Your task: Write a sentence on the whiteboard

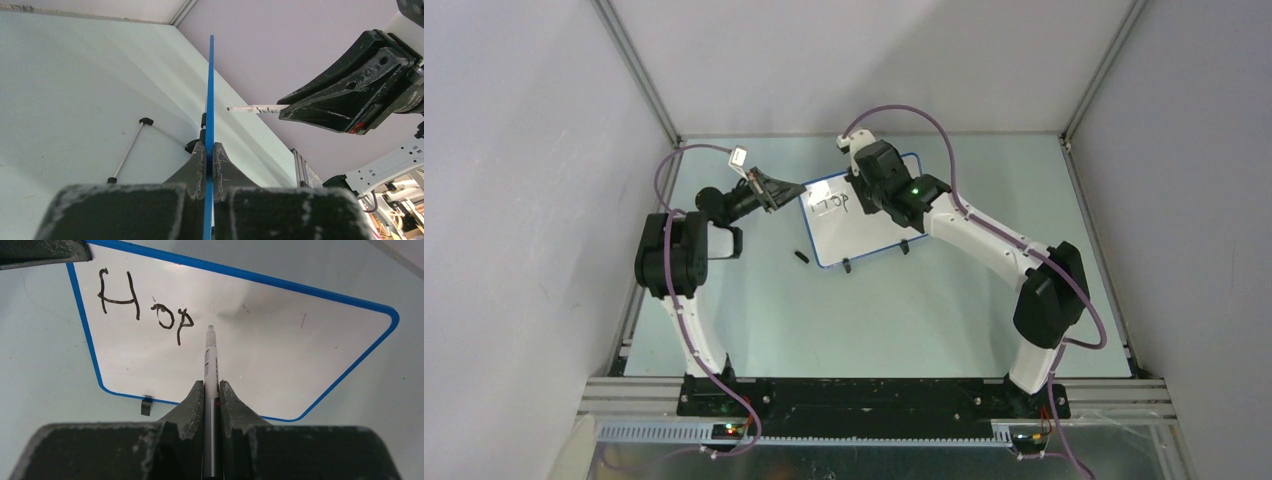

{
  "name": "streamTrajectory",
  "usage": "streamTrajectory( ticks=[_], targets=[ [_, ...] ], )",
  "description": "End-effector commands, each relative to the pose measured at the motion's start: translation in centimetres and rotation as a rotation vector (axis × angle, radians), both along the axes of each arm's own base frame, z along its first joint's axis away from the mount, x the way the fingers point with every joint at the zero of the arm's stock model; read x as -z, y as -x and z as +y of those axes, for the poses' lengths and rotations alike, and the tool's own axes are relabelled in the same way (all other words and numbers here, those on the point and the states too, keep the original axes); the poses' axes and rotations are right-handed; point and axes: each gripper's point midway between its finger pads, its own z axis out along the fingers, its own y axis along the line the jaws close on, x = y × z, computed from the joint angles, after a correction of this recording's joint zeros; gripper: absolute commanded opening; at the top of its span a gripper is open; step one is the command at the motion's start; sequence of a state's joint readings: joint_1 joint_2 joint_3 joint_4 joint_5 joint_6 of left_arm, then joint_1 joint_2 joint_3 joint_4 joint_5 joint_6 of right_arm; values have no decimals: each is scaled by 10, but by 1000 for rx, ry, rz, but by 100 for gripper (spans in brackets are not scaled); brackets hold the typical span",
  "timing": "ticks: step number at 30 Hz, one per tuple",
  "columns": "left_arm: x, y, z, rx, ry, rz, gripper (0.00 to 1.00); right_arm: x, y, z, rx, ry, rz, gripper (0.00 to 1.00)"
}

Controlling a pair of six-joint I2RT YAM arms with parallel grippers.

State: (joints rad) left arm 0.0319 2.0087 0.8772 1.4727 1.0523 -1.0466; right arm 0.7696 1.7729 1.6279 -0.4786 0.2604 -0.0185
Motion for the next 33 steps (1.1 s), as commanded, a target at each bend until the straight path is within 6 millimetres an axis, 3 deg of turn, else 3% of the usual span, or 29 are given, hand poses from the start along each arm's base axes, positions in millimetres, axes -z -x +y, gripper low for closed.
streamTrajectory(
  ticks=[1, 18, 33],
  targets=[
    [-11, 4, -3, 30, -13, -74, 0, -10, -8, 11, -3, -35, -20, 0],
    [-11, 3, -3, 31, -12, -74, 0, -1, -11, 20, -19, -22, -6, 0],
    [-12, 3, -3, 30, -11, -73, 0, 9, -15, 15, 4, 5, 10, 0]
  ],
)
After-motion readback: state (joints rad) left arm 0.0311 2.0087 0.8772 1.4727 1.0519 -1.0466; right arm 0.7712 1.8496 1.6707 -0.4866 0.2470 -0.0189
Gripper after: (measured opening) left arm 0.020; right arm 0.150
